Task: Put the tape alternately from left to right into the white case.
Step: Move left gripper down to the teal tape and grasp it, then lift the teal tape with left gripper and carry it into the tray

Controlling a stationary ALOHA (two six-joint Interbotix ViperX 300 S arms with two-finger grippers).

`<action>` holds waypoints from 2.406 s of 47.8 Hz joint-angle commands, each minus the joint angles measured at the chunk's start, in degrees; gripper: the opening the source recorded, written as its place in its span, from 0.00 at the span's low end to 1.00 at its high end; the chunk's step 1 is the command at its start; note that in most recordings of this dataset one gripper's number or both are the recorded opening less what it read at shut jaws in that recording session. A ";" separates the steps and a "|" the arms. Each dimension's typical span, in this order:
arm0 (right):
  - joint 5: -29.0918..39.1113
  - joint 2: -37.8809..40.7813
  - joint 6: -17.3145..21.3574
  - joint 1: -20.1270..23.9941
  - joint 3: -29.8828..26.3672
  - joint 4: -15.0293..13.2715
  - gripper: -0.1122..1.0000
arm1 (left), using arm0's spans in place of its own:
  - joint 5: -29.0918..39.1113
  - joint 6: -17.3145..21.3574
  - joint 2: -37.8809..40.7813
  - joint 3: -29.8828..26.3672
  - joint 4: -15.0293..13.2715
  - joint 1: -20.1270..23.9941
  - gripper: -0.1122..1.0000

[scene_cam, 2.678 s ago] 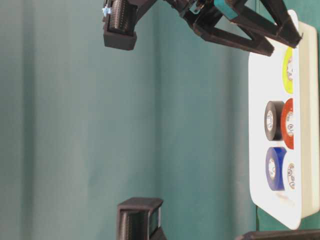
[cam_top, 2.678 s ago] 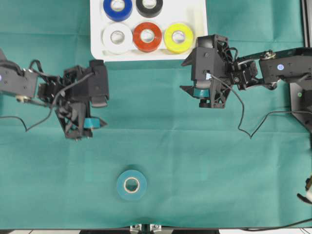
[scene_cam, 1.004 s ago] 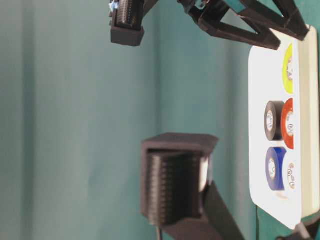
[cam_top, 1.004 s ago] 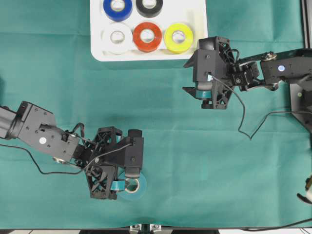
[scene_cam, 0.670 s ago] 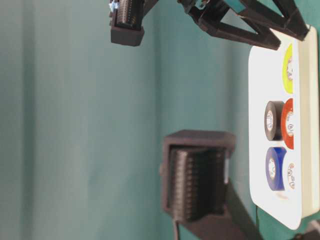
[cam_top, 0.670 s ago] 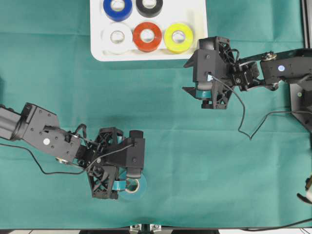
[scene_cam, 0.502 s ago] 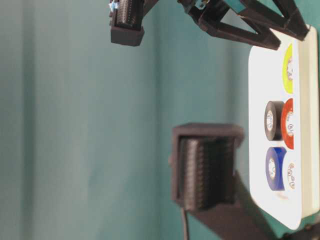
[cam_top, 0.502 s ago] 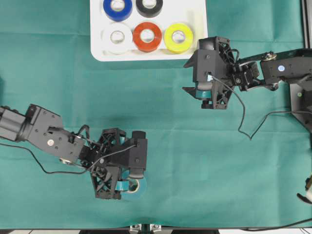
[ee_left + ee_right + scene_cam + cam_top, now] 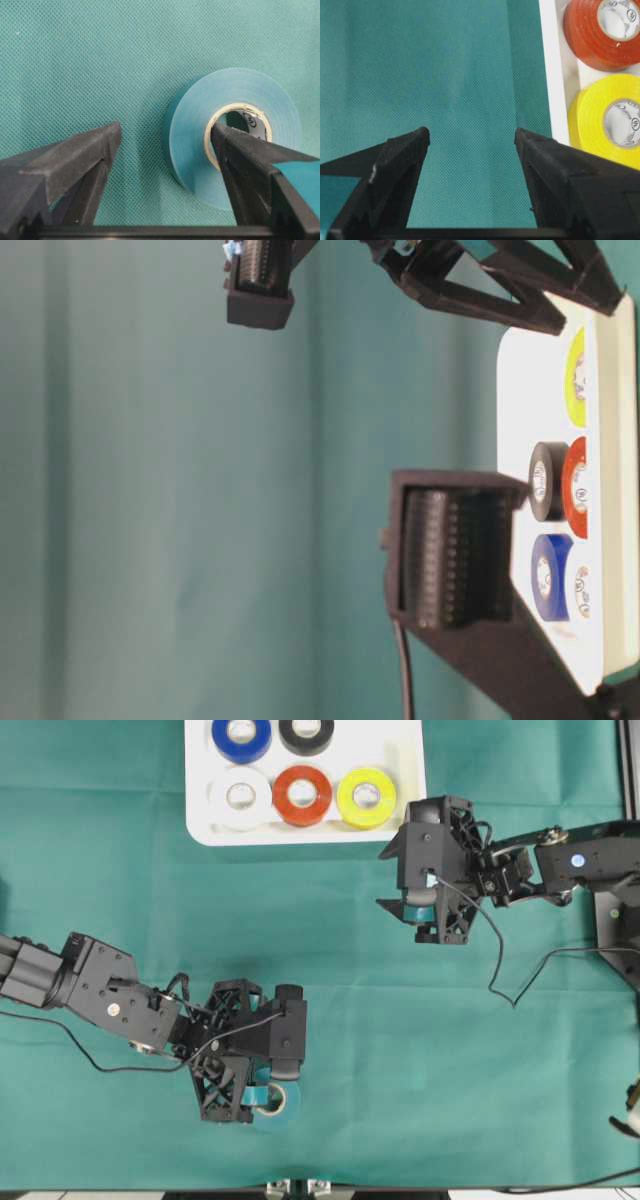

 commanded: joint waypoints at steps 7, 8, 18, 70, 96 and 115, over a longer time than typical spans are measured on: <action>-0.44 -1.14 -0.09 0.18 -0.44 -0.09 0.80 | -0.18 -0.26 0.18 -0.70 0.09 0.70 0.91; -0.44 -1.14 -0.09 0.18 -0.44 -0.09 0.80 | -0.18 -0.26 0.26 -0.70 0.09 0.70 0.91; -0.44 -1.14 -0.18 0.18 -0.70 -0.09 0.80 | 0.00 -0.18 0.26 -0.88 0.09 0.53 0.71; -0.44 -1.14 -0.09 0.18 -1.05 -0.09 0.80 | 7.82 0.18 -9.84 0.70 0.35 0.53 0.05; -0.44 -1.14 -0.09 0.18 -1.05 -0.09 0.80 | 9.49 0.26 -16.79 3.78 0.35 2.81 0.05; -0.44 -1.14 -0.09 0.18 -1.05 -0.09 0.80 | 9.49 6.86 -21.53 7.56 0.44 9.49 0.05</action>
